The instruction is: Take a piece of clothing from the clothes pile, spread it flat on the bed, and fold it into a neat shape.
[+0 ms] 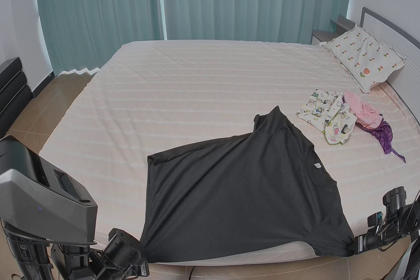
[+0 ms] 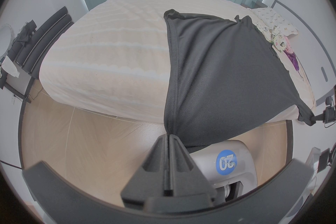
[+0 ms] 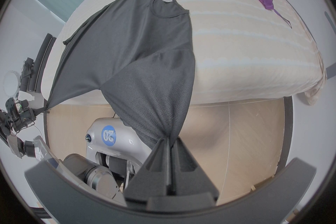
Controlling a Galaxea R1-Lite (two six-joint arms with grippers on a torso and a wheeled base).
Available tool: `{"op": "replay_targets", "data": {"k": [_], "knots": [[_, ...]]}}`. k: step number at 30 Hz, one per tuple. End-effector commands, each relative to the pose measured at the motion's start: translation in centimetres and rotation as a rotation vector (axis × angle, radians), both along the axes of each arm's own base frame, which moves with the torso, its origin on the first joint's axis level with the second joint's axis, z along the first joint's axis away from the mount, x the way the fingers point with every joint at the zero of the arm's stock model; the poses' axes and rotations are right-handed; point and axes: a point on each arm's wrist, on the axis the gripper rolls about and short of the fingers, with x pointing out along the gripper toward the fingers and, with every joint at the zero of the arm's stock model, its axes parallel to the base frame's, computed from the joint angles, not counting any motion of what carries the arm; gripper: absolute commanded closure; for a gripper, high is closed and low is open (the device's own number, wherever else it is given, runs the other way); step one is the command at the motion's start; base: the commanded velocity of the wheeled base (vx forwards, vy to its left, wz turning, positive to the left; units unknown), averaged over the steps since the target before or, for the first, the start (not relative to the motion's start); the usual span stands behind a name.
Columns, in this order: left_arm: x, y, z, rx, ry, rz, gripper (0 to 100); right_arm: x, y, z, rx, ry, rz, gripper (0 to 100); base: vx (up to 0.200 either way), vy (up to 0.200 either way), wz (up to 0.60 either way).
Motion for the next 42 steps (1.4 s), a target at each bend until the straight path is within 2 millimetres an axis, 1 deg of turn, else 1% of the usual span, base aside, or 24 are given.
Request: {"op": "replay_targets", "data": {"k": [1,4,6,8,11,12,13,14,15,23,27,32,33,34,37,38,41,42], "knots": [[-0.2,0.1,0.5,-0.012,-0.015,0.002,100,0.0,-0.2,0.4,0.003,-0.044,-0.015,100,0.000,0.000,0.00],[0.8,0.0,1.5,-0.066,-0.081,0.029,100,1.0,-0.3,1.2,0.002,-0.119,-0.018,100,0.000,0.000,0.00],[1.9,0.0,2.4,-0.106,-0.137,0.061,100,1.8,-0.3,1.7,0.018,-0.167,-0.017,100,0.000,0.000,0.00],[3.6,-0.1,3.1,-0.143,-0.194,0.101,100,3.2,-0.1,2.7,0.043,-0.236,-0.035,100,0.000,0.000,0.00],[3.7,-0.1,3.1,-0.144,-0.196,0.104,100,3.2,-0.1,2.7,0.045,-0.239,-0.038,100,0.000,0.000,0.00],[4.9,-0.2,3.3,-0.158,-0.226,0.128,100,5.2,-0.1,4.0,0.073,-0.322,-0.081,100,0.000,0.000,0.00],[4.9,-0.2,3.3,-0.158,-0.226,0.128,100,5.2,-0.1,4.0,0.073,-0.322,-0.081,100,0.000,0.000,0.00],[5.5,-0.1,3.4,-0.165,-0.240,0.146,100,6.1,-0.1,4.8,0.082,-0.367,-0.093,100,0.000,0.000,0.00],[5.9,0.1,3.4,-0.167,-0.245,0.159,100,6.6,-0.1,5.2,0.087,-0.389,-0.099,100,0.000,0.000,0.00],[8.3,1.0,3.8,-0.192,-0.302,0.241,100,9.3,0.6,6.2,0.142,-0.447,-0.125,100,0.000,0.000,0.00],[9.2,1.1,3.4,-0.193,-0.308,0.260,100,10.3,0.9,6.5,0.154,-0.463,-0.121,100,0.000,0.000,0.00],[10.9,0.8,2.7,-0.195,-0.317,0.274,100,11.8,1.2,6.6,0.155,-0.483,-0.112,100,0.000,0.000,0.00],[10.9,0.8,2.7,-0.195,-0.317,0.274,100,11.8,1.2,6.6,0.155,-0.483,-0.112,100,0.000,0.000,0.00],[11.6,0.8,2.6,-0.200,-0.329,0.283,100,12.5,1.1,6.8,0.154,-0.500,-0.114,100,0.000,0.000,0.00],[12.3,0.7,2.2,-0.198,-0.331,0.288,100,13.2,1.1,6.8,0.155,-0.506,-0.114,100,0.000,0.000,0.00],[12.7,0.7,1.9,-0.193,-0.329,0.295,100,13.8,1.0,6.7,0.153,-0.510,-0.115,100,0.000,0.000,0.00],[13.1,0.8,1.4,-0.187,-0.328,0.301,100,14.2,1.0,6.4,0.152,-0.504,-0.116,100,0.000,0.000,0.00],[13.7,0.7,1.1,-0.190,-0.334,0.306,100,14.8,1.0,6.2,0.152,-0.504,-0.119,100,0.000,0.000,0.00]]}}
